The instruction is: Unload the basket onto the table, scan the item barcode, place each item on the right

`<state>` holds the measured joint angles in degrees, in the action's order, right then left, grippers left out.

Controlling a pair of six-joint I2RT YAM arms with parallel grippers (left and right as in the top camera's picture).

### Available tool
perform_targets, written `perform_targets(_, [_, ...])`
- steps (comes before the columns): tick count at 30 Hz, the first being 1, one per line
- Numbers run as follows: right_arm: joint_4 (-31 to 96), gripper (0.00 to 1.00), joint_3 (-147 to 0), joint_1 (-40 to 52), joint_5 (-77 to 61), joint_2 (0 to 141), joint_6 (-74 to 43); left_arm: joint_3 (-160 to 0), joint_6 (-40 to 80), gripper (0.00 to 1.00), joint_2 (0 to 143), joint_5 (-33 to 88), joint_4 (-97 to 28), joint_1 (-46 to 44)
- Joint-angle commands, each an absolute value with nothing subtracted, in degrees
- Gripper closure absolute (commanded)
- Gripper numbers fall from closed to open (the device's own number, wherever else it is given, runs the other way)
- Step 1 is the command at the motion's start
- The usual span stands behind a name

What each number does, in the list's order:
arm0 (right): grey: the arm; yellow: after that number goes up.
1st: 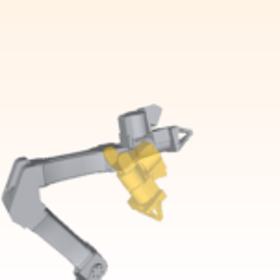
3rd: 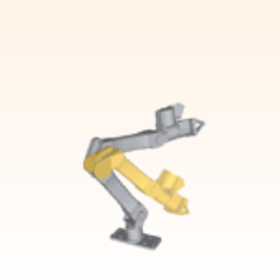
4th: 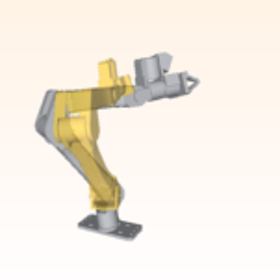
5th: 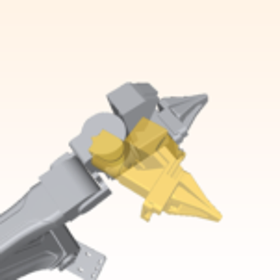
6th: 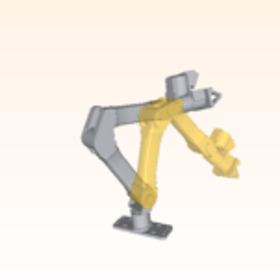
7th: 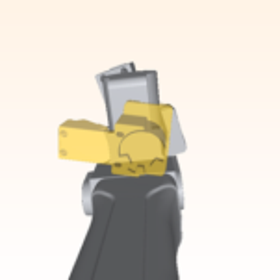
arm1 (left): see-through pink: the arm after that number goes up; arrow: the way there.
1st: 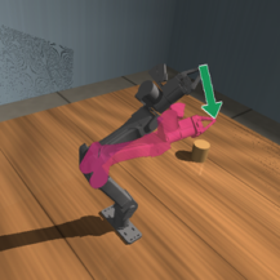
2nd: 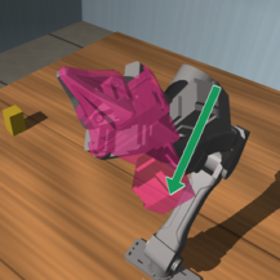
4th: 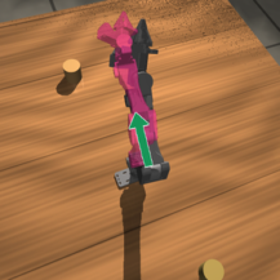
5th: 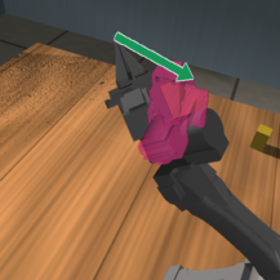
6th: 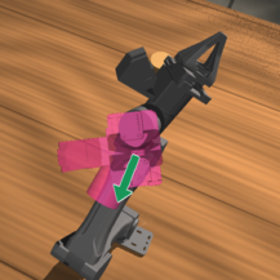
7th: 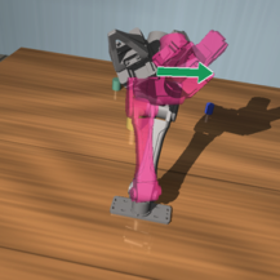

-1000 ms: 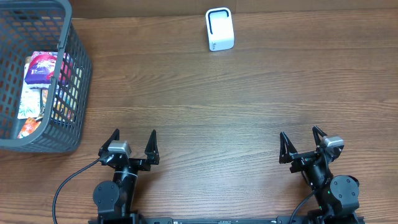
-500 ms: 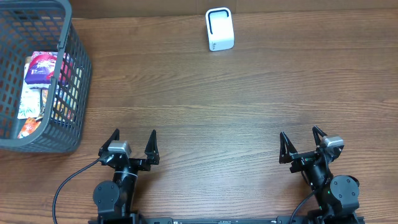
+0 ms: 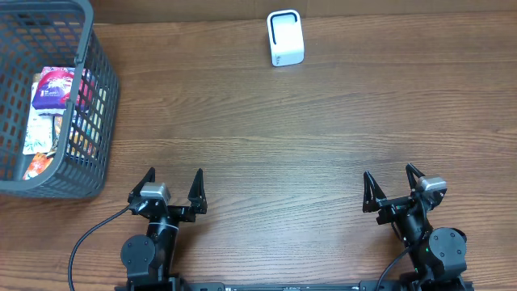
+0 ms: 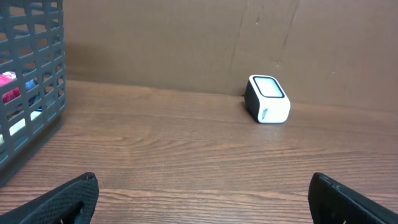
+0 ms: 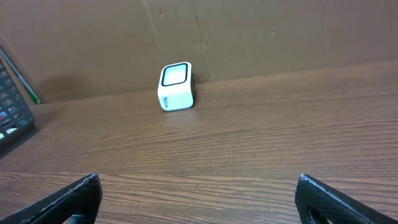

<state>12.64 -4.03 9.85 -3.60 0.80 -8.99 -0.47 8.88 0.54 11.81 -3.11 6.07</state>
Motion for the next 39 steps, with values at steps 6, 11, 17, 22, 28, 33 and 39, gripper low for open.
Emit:
perform_targets(6, [12.34, 0.00, -3.70, 10.00, -3.03, 0.16, -9.15, -0.27, 9.23, 0.00, 0.27, 11.88, -3.18, 5.87])
perform_targets(11, [12.34, 0.00, -3.70, 10.00, -3.03, 0.16, -9.15, -0.27, 9.23, 0.00, 0.27, 11.88, -3.18, 5.87])
perform_targets(17, [12.34, 0.00, -3.70, 10.00, -3.03, 0.16, -9.15, -0.27, 9.23, 0.00, 0.27, 11.90, -3.18, 5.87])
perform_targets(22, [12.34, 0.00, -3.70, 10.00, -3.03, 0.16, -9.15, -0.27, 9.23, 0.00, 0.27, 11.90, -3.18, 5.87])
perform_targets(28, [12.36, 0.00, -3.70, 10.00, -3.03, 0.16, -9.15, -0.27, 9.26, 0.00, 0.27, 12.08, -3.14, 5.87])
perform_targets(33, [12.38, 0.00, -3.70, 10.00, -2.90, 0.16, -9.13, -0.27, 8.91, 0.00, 0.27, 11.66, -3.07, 5.87])
perform_targets(39, [12.40, 0.00, -3.70, 10.02, -2.59, 0.16, -9.15, -0.30, 11.14, 0.00, 0.27, 9.93, -0.78, 5.96])
